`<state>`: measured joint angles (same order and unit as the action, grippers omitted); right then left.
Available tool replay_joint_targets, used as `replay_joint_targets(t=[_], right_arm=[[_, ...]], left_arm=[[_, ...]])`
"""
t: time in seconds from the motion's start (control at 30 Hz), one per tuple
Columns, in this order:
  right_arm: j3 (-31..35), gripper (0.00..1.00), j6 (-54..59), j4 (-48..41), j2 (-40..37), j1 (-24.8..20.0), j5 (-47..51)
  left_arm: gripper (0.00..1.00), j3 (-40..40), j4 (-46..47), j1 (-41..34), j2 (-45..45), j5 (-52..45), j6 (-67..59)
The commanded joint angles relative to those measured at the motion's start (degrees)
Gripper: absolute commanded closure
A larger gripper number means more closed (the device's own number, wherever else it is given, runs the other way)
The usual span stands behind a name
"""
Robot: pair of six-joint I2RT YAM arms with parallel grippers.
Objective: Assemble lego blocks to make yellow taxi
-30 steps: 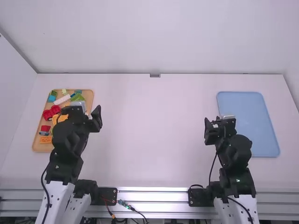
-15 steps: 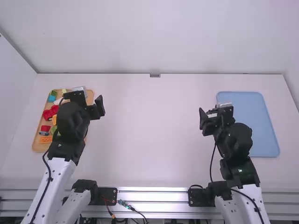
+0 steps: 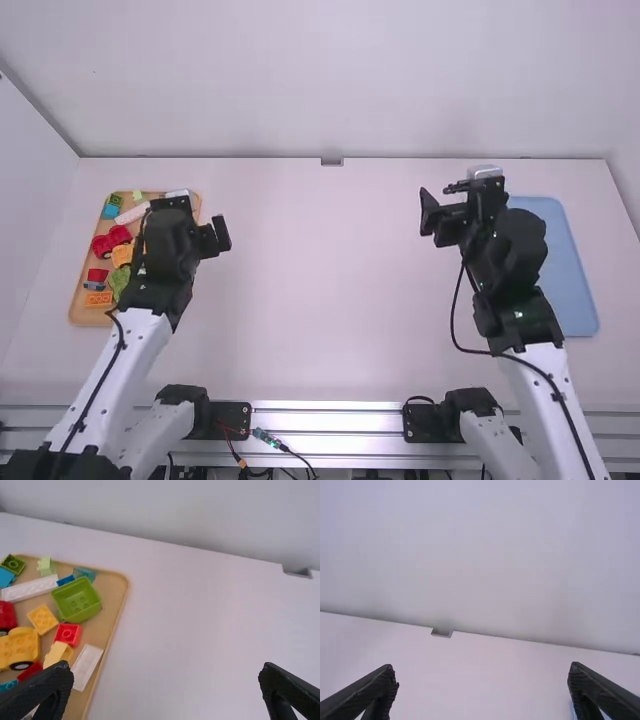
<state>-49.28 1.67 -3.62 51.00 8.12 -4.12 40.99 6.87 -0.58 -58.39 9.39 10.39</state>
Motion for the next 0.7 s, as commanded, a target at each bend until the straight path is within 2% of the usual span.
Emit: replay_joint_targets(t=[0.0, 0.1, 0.4, 0.67], right_arm=[[-4.3, 0.07, -0.2, 0.2, 2.5, 0.1, -0.1], [-4.3, 0.01, -0.1, -0.1, 6.1, 0.2, -0.1], [-4.3, 0.01, 0.3, -0.1, 13.0, 0.1, -0.1], [-6.4, 0.01, 1.6, -0.3, 19.6, 0.0, -1.9]], left_arm=[[0.01, 0.8, 0.2, 0.2, -0.4, 3.3, 0.7], [0.01, 0.8, 0.6, 0.2, -0.4, 3.4, 0.7], [0.01, 1.6, 1.9, 1.0, -0.5, 3.9, 0.3], [0.01, 12.5, 12.3, 7.8, -6.9, 2.9, -3.1]])
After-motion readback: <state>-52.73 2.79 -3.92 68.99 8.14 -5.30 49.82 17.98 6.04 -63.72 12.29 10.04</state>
